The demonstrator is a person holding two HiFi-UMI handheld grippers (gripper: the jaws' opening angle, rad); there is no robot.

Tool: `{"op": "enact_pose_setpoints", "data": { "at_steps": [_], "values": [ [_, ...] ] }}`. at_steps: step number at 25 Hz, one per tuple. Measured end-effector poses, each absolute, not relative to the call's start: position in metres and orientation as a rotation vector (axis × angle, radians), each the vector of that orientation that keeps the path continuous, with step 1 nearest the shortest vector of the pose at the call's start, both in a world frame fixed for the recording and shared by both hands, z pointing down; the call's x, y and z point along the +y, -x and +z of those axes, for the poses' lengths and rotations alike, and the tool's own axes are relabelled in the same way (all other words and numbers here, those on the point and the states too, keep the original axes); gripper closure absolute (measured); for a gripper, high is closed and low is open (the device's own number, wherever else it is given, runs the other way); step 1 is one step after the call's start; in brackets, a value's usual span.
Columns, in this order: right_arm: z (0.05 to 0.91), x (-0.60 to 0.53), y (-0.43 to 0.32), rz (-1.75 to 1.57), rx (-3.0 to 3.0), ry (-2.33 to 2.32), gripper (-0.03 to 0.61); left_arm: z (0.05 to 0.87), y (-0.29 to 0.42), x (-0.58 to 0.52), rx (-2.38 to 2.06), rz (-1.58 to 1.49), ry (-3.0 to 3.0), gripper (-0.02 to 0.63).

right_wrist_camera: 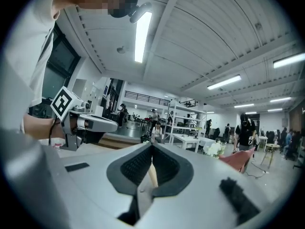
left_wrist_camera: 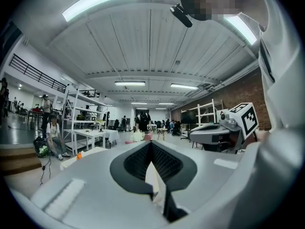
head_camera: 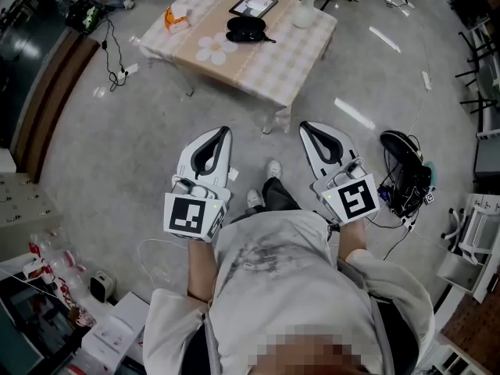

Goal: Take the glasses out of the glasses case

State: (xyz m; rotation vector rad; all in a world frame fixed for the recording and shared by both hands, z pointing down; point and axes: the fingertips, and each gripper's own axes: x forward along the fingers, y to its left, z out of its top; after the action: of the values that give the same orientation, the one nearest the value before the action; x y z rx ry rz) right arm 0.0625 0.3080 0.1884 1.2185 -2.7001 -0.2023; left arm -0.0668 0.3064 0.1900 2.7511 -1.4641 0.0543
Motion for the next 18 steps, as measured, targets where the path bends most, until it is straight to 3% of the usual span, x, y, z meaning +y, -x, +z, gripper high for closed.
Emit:
{"op": "enact_pose_setpoints", "data": {
  "at_steps": [18],
  "values": [
    [0.203, 0.189, -0.080, -0.157, -2.742, -1.145, 0.561, 0.204, 0.046, 0.195, -1.517, 0.095, -2.696, 0.606]
  ]
}}
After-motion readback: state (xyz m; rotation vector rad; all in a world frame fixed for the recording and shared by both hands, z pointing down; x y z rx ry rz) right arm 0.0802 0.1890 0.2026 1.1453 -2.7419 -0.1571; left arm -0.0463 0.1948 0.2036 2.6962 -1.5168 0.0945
